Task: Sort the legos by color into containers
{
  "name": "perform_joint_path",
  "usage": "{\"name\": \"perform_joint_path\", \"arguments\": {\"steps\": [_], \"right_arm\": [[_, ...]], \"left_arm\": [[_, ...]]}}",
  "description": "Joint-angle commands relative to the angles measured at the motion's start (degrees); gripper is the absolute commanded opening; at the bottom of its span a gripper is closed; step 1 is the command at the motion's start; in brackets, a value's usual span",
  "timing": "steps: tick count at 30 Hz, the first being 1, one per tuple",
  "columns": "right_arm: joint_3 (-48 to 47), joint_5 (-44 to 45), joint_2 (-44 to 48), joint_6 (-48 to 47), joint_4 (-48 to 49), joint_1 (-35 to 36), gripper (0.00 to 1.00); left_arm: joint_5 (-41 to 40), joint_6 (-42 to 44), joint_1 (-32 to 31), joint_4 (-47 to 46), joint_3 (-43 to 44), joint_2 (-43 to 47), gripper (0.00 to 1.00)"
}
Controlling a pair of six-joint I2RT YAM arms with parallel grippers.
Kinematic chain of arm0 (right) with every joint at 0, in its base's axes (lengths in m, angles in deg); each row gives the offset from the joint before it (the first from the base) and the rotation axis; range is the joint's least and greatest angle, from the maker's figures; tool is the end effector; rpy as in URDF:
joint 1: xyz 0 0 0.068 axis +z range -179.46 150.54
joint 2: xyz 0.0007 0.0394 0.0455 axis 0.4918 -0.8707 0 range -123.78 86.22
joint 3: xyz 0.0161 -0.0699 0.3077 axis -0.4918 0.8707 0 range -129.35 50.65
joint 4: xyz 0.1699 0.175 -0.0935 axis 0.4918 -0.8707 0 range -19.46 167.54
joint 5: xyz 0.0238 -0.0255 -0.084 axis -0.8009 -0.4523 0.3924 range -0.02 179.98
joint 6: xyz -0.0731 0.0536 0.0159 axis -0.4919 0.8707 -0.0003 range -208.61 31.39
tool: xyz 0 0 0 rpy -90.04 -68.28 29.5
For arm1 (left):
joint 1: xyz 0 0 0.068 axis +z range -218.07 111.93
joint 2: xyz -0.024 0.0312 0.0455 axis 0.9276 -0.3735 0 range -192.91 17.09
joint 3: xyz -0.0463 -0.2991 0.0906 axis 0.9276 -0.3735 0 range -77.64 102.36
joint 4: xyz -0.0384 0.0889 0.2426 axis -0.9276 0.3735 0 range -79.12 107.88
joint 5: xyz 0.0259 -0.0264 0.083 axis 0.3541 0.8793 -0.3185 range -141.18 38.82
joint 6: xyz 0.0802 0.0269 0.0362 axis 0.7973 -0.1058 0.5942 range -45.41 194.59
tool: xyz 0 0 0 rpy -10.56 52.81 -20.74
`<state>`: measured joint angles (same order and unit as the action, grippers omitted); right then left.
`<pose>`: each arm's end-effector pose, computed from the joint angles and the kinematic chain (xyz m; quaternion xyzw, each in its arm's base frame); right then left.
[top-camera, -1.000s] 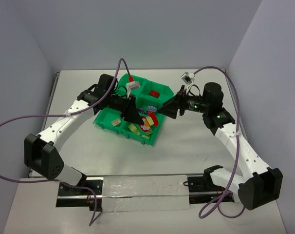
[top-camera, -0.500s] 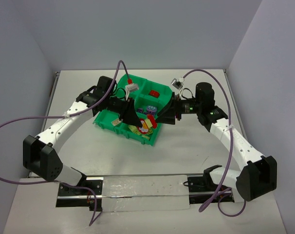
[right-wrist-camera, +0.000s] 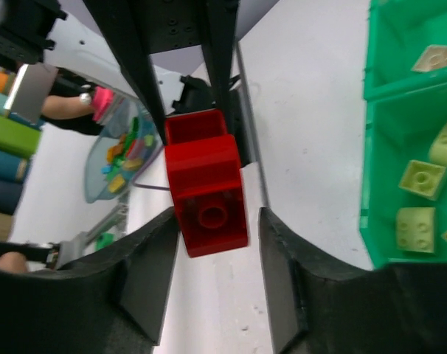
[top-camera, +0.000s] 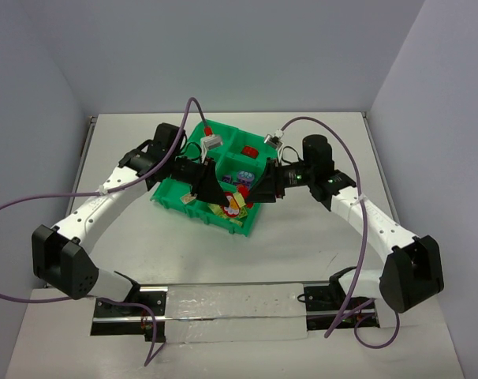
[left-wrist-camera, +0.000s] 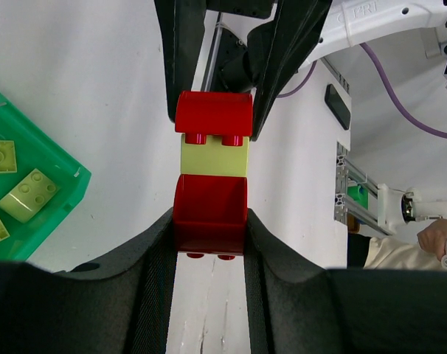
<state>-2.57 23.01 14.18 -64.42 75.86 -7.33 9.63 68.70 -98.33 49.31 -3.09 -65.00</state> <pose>0.2265 0.1743 0.3475 -0.3021 0.6908 0.6038 0.2588 0.2292 -0.2171 0.3641 0.3542 0.7415 -0.5464 0.1617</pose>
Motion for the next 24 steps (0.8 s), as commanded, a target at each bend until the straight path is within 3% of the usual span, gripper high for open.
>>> {"name": "perform_joint_path", "arguments": {"steps": [1, 8, 11, 24], "right_arm": [[-1.79, -2.37, -0.82, 2.33, 5.4, 1.3, 0.47], [-1.71, -3.5, -1.44, 5.81, 9.71, 1.26, 0.29], [-1.18, -3.07, -1.26, 7.68, 12.46, 1.12, 0.0], [-5.59, 8.66, -0.37, -1.15, -1.4, -2.09, 0.0]], "left_arm": [[1.76, 1.28, 0.29, -1.03, 0.47, 1.45, 0.0], [1.94, 1.85, 0.29, -0.47, 0.86, 0.71, 0.0], [1.48, 2.03, 0.49, -0.2, 1.13, 0.78, 0.0], [-0.34, 0.38, 4.64, -0.31, 2.84, -0.48, 0.0]]}}
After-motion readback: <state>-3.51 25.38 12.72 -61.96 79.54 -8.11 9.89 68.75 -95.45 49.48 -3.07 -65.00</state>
